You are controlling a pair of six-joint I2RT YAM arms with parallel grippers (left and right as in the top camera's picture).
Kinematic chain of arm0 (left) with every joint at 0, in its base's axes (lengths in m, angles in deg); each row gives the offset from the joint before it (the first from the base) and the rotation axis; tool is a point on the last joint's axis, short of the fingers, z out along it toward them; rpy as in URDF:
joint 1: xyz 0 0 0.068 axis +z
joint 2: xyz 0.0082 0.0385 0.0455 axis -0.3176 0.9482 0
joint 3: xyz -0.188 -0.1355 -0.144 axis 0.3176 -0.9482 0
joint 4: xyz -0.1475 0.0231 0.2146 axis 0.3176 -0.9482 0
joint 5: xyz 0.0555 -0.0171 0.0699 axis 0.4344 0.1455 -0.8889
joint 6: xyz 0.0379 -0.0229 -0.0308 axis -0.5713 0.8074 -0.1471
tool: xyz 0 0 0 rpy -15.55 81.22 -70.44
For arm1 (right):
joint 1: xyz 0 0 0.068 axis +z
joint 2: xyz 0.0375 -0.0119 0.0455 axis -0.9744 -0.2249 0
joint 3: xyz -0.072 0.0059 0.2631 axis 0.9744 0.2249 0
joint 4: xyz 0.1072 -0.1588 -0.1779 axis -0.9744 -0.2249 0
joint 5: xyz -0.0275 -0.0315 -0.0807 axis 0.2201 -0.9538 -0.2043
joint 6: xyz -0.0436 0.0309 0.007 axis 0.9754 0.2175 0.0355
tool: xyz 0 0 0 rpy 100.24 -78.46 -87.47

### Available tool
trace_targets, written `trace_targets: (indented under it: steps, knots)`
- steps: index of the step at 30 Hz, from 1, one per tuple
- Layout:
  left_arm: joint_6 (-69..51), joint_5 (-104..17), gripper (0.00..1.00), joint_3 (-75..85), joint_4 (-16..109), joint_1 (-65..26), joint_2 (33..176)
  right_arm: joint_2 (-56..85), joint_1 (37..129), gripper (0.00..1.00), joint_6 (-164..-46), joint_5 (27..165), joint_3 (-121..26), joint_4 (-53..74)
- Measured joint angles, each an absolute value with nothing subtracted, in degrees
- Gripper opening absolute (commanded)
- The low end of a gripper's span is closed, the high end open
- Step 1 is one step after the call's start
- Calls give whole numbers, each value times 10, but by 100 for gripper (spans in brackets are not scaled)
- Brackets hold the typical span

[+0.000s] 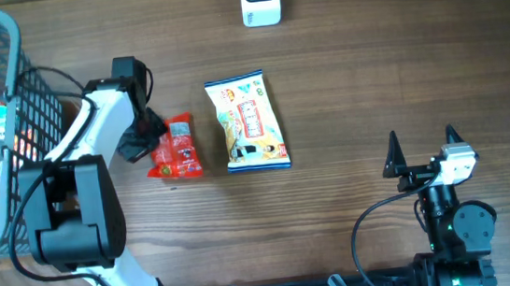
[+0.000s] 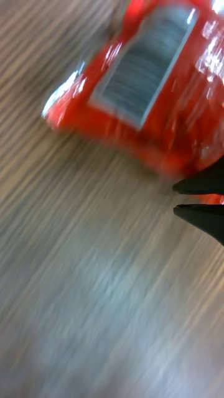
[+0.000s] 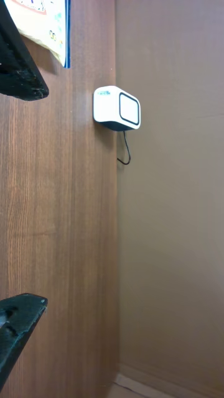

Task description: Scan the item barcode

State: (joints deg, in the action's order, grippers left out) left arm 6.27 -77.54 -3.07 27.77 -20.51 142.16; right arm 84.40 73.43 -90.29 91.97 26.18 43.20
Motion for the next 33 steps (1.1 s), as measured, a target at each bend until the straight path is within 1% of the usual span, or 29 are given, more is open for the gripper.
trace_targets:
  steps: [14, 19, 23, 24, 25, 27, 28, 29, 33]
  knots:
    - [63, -658, 4, -29, 341, -262, 1422, 844, 734, 100, -903, 920, 262, 432]
    - [63, -643, 4, 41, 248, -239, 1422, 844, 734, 99, -903, 920, 262, 432]
    - [55, -639, 4, 168, 144, -205, 1421, 844, 734, 100, -903, 920, 262, 432]
    - [52, -639, 6, 197, 128, -199, 1418, 844, 734, 100, -903, 920, 262, 432]
    - [47, -640, 16, 241, 100, -191, 1415, 844, 734, 100, -903, 920, 262, 432]
    - [36, -647, 77, 307, 70, -181, 1404, 844, 734, 100, -903, 920, 262, 432]
    - [33, -655, 96, 344, 55, -178, 1396, 844, 734, 100, -903, 920, 262, 432]
    - [32, -662, 98, 371, 48, -177, 1388, 844, 734, 100, -903, 920, 262, 432]
    - [28, -722, 100, 481, 42, -168, 1341, 844, 734, 100, -903, 920, 262, 432]
